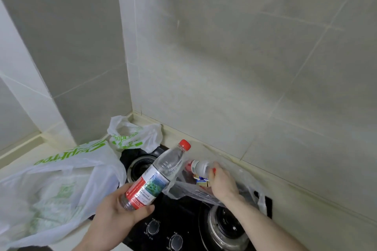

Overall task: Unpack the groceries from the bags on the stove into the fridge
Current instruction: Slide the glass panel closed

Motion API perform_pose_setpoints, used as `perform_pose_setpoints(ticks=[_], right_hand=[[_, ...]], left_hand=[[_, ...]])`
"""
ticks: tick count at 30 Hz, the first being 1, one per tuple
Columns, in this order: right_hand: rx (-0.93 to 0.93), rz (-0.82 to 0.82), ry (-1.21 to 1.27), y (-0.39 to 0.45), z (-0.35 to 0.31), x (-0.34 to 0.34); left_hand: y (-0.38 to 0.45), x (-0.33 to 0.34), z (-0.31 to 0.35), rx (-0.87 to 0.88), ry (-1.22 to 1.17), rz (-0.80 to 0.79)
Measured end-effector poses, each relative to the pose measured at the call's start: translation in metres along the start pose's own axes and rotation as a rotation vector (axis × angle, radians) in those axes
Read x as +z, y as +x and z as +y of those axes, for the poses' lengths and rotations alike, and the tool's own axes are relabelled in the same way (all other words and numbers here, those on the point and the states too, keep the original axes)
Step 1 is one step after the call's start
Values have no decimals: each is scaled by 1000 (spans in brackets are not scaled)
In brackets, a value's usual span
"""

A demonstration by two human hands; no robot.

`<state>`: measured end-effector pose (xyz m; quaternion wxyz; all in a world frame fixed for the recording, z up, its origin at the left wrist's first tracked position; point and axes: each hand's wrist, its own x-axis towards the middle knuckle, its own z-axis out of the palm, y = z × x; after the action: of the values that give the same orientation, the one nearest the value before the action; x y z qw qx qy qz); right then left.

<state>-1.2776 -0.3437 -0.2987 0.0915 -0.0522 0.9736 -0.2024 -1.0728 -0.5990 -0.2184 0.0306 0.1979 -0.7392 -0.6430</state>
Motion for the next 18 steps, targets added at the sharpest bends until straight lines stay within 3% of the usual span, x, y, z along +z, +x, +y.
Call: perform_pose_setpoints(ticks=[7,18], right_hand=[[-99,133,-128,-50,-15,-58],[-173,427,135,-145,-23,-123]], left_hand=[[-2,-2,0,24,-1,-149],[-16,0,19,1,-26,-286]])
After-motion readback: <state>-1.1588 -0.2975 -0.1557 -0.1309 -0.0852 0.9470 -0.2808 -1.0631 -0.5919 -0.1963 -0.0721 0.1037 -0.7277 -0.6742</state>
